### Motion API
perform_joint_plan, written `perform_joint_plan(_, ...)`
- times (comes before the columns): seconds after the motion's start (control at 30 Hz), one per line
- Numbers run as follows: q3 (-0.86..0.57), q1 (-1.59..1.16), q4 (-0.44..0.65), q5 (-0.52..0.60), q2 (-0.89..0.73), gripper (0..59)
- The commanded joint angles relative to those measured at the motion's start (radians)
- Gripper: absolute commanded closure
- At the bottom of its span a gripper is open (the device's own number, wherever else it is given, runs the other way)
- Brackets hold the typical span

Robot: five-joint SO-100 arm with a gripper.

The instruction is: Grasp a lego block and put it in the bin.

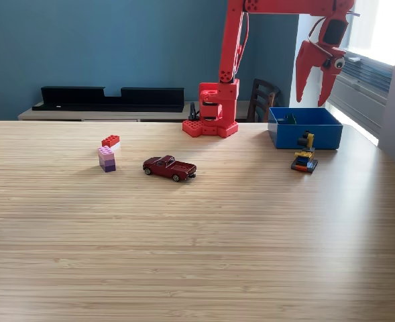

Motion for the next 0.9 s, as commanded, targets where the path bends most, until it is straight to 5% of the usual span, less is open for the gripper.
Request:
perform_joint_plan(0.03,-0.051,0.049,0.021,0.005,0.091,45.6)
perform_joint_plan(0.17,-0.112,0.181,0.021,0.048,0.091,58.3)
perform_joint_plan(0.53,-0.256,0.833,-0.015,0.178,0.091,58.5)
perform_joint_plan(0.9,-0.215,1.121,-0.041,0.12,0.091,58.5)
